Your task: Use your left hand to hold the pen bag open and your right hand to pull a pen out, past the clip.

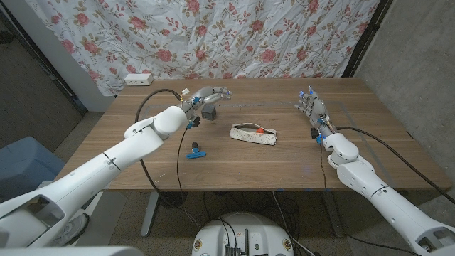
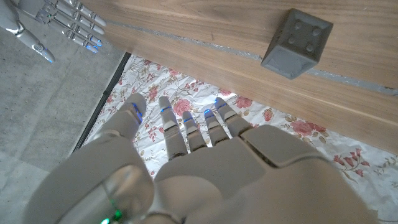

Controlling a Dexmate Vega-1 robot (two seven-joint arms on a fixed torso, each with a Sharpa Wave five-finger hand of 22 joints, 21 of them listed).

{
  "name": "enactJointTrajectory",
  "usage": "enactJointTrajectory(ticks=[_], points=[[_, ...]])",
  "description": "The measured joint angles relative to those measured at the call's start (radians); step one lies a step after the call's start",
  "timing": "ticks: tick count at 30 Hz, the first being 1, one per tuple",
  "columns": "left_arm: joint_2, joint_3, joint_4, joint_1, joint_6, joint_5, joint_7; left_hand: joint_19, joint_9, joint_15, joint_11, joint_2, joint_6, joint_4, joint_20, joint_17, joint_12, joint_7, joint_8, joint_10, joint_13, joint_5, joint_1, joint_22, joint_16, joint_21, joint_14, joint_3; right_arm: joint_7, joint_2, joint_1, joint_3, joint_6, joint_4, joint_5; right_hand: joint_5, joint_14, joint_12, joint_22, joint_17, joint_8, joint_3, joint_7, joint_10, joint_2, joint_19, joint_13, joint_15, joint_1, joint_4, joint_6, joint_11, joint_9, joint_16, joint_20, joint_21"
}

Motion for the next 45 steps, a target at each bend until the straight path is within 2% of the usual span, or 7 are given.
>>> enactJointTrajectory(ticks=[10, 11, 20, 21, 34, 35, 45], points=[[-0.002, 0.073, -0.07, -0.049, 0.058, 0.06, -0.014, 0.009, 0.0, 0.001, -0.003, -0.023, 0.051, -0.004, 0.009, 0.0, 0.0, -0.011, 0.0, 0.021, 0.0, 0.0, 0.047, 0.0, 0.0, 0.0, 0.02, -0.004, 0.016, 0.0, -0.001, 0.002, 0.006, 0.006, 0.013, 0.0, 0.0, 0.0, 0.0, -0.003, 0.0, 0.0, -0.004, 0.0, 0.008, 0.003, 0.0, 0.0, -0.008, 0.0, 0.004, 0.0, 0.0, 0.0, -0.003, 0.0], [-0.003, 0.086, -0.08, -0.058, 0.164, 0.18, -0.054, 0.009, 0.0, 0.004, 0.0, -0.023, 0.058, -0.004, 0.009, 0.0, 0.0, -0.01, 0.0, 0.025, 0.0, 0.0, 0.054, 0.0, 0.0, 0.0, 0.026, -0.004, 0.018, -0.002, -0.001, 0.006, 0.007, 0.02, 0.014, 0.0, 0.0, 0.0, 0.0, -0.004, 0.0, 0.0, -0.004, 0.0, 0.008, 0.003, 0.0, 0.0, -0.008, 0.0, 0.004, 0.0, 0.0, 0.0, -0.003, 0.0], [-0.012, 0.168, -0.126, -0.106, 0.164, 0.18, -0.054, 0.009, 0.0, 0.0, -0.007, -0.038, 0.098, -0.004, 0.009, 0.0, 0.0, -0.016, 0.0, 0.043, 0.0, 0.0, 0.091, 0.0, 0.0, 0.0, 0.04, -0.004, 0.027, -0.002, -0.001, 0.006, 0.01, 0.02, 0.022, 0.0, 0.0, 0.0, 0.0, -0.005, 0.0, 0.0, -0.004, 0.0, 0.008, 0.003, 0.0, 0.0, -0.008, 0.0, 0.004, 0.0, 0.0, 0.0, -0.003, 0.0], [-0.014, 0.177, -0.13, -0.111, 0.277, 0.358, -0.117, 0.009, 0.0, 0.0, -0.007, -0.037, 0.103, -0.004, 0.009, 0.0, 0.0, -0.016, 0.0, 0.05, 0.0, 0.0, 0.095, 0.0, 0.0, 0.0, 0.04, -0.004, 0.028, -0.005, -0.005, 0.01, 0.01, 0.025, 0.023, 0.0, 0.0, 0.0, 0.0, -0.005, 0.0, 0.0, -0.004, 0.0, 0.008, 0.003, 0.0, 0.0, -0.008, 0.0, 0.004, 0.0, 0.0, 0.0, -0.003, 0.0], [-0.05, 0.253, -0.139, -0.154, 0.328, 0.488, -0.17, 0.033, 0.0, 0.004, -0.009, -0.056, 0.154, -0.004, 0.013, 0.0, 0.0, -0.017, 0.0, 0.081, 0.0, 0.0, 0.148, 0.003, 0.0, 0.0, 0.072, -0.013, 0.025, -0.009, -0.015, 0.014, 0.01, 0.021, 0.029, 0.0, 0.004, 0.0, 0.0, -0.014, 0.003, 0.003, -0.009, 0.005, 0.008, 0.003, 0.0, 0.004, -0.008, -0.003, 0.009, 0.006, 0.0, 0.0, -0.003, 0.004], [-0.056, 0.26, -0.136, -0.159, 0.357, 0.58, -0.211, 0.036, 0.0, 0.002, -0.012, -0.055, 0.155, -0.004, 0.014, 0.0, 0.0, -0.016, 0.0, 0.084, 0.0, 0.0, 0.153, 0.003, 0.0, 0.0, 0.077, -0.013, 0.024, -0.012, -0.024, 0.017, 0.01, 0.011, 0.03, 0.0, 0.004, 0.0, 0.0, -0.014, 0.003, 0.003, -0.009, 0.005, 0.008, 0.003, 0.0, 0.004, -0.008, -0.003, 0.009, 0.006, 0.001, 0.0, -0.003, 0.004], [-0.087, 0.314, -0.114, -0.188, 0.377, 0.718, -0.286, 0.054, 0.0, 0.0, -0.013, -0.06, 0.186, -0.004, 0.021, 0.0, 0.0, -0.008, 0.0, 0.105, 0.0, 0.0, 0.194, 0.003, 0.0, 0.0, 0.107, -0.021, 0.021, -0.016, -0.03, 0.02, 0.003, 0.003, 0.034, 0.0, 0.007, 0.0, 0.0, -0.019, 0.003, 0.008, -0.005, 0.009, 0.019, 0.003, 0.0, 0.007, 0.003, -0.008, 0.013, 0.002, 0.003, 0.007, -0.003, 0.004]])
